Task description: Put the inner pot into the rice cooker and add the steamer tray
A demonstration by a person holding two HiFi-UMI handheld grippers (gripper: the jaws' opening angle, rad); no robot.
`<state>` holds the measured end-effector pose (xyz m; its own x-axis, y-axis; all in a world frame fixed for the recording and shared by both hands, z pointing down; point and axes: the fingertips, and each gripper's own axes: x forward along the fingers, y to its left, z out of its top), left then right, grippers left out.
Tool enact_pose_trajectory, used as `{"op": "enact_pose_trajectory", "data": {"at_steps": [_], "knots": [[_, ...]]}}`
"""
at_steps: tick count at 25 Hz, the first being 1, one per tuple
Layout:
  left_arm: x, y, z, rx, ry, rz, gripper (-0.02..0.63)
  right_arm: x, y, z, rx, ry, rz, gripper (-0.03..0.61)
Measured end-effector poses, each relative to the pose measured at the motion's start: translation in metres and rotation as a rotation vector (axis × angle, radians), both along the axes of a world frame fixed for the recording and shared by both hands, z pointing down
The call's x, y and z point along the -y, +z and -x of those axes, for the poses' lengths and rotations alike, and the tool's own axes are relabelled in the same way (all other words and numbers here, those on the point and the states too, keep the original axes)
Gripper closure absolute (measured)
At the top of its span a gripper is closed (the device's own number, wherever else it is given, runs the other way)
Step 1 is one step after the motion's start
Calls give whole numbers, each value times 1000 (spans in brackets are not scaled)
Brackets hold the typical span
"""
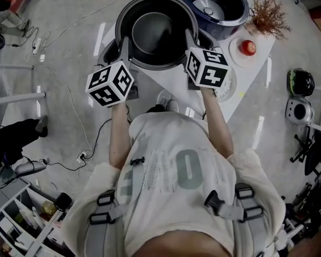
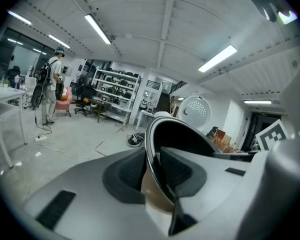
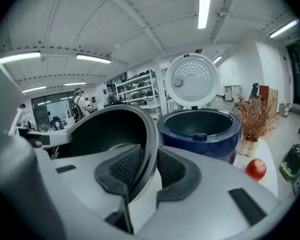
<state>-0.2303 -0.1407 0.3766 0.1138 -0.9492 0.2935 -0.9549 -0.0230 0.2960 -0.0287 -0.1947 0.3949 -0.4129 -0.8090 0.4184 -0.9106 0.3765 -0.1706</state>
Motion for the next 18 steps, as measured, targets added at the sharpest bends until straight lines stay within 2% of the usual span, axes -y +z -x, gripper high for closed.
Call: {"op": "enact_pose_trajectory", "data": {"at_steps": [7,12,18], "knots": [[14,-78,-1,37,33,-169,514,16,-77,2,25,-23,-176,460],[32,-135,-11,94,106,-304,514,27,-128,-9,34,37,-284,459],[61,-181,-40,110,215,-405,514,37,-171,-41,37,149,-360,457]]}}
